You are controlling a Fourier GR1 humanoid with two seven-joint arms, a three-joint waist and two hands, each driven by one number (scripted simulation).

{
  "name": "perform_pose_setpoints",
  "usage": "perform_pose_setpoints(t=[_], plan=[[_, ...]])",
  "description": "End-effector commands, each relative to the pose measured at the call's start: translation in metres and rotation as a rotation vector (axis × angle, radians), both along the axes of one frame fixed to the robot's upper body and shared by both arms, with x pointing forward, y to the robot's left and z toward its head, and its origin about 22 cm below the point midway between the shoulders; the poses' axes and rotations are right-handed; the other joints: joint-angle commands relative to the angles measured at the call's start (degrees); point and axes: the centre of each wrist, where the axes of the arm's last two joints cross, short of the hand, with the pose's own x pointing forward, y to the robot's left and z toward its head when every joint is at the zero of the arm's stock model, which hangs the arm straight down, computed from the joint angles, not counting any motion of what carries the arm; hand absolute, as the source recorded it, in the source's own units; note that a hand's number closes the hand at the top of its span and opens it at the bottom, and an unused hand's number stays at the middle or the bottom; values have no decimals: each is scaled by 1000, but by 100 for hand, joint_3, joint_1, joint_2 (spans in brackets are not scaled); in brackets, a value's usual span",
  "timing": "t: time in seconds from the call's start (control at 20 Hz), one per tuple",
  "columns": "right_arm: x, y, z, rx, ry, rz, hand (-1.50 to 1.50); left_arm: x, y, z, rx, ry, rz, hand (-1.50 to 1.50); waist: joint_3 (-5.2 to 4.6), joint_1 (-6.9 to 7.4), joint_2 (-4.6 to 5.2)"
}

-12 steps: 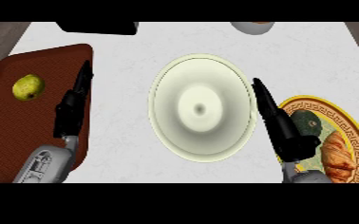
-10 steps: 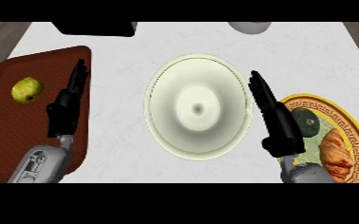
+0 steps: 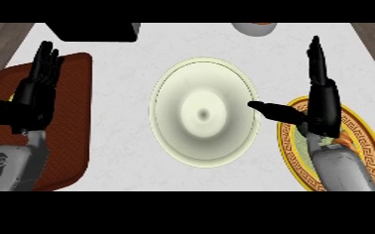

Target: Pick the squash from the plate and place it in the bowl

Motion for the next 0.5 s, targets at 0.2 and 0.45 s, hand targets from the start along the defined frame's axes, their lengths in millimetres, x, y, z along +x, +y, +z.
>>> perform_pose_setpoints(t=[0.2, 0.45], plan=[[-52, 50, -14, -225, -71, -180, -150, -7, 32, 18, -31, -8, 15, 0, 17, -121, -7], [-59, 23, 30, -396, 92, -330, -150, -6, 45, 24, -33, -7, 27, 0, 6, -213, -18]])
